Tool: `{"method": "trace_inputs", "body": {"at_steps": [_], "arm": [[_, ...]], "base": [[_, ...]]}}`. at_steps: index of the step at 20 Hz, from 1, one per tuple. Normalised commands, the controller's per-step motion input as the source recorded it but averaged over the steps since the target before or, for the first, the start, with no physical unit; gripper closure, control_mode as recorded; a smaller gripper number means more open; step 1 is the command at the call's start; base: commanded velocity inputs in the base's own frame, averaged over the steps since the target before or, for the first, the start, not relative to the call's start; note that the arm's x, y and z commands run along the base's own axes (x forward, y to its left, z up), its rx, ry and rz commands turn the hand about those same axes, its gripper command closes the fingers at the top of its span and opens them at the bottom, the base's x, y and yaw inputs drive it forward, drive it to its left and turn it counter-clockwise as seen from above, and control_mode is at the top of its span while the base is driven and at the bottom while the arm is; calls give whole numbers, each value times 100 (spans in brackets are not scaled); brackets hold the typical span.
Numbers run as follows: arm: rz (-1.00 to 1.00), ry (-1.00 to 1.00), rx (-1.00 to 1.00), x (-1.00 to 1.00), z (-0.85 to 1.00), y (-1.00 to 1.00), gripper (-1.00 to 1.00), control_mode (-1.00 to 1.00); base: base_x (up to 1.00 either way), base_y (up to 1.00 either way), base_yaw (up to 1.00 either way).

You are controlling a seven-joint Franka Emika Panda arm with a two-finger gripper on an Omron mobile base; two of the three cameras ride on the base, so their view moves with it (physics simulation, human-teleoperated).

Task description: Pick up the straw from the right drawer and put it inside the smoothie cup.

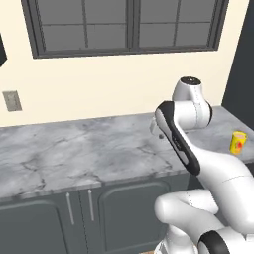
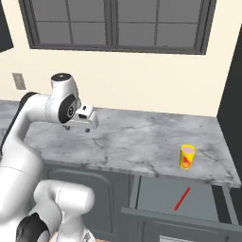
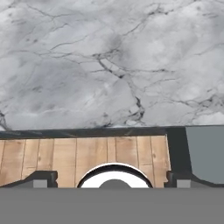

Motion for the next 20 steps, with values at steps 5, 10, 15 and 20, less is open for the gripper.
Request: {"method": "trace_inputs", "body": {"at_steps": [5, 10, 15, 20], "arm": [[0, 0, 0, 0, 0, 0, -100, 100], [0, 0, 0, 0, 0, 0, -100, 100], [0, 0, 0, 0, 0, 0, -100, 100], [0, 0, 0, 0, 0, 0, -100, 100]], "base": [[-2, 6, -24], [-12, 16, -25], [-15, 8, -30], [-17, 5, -33]]}}
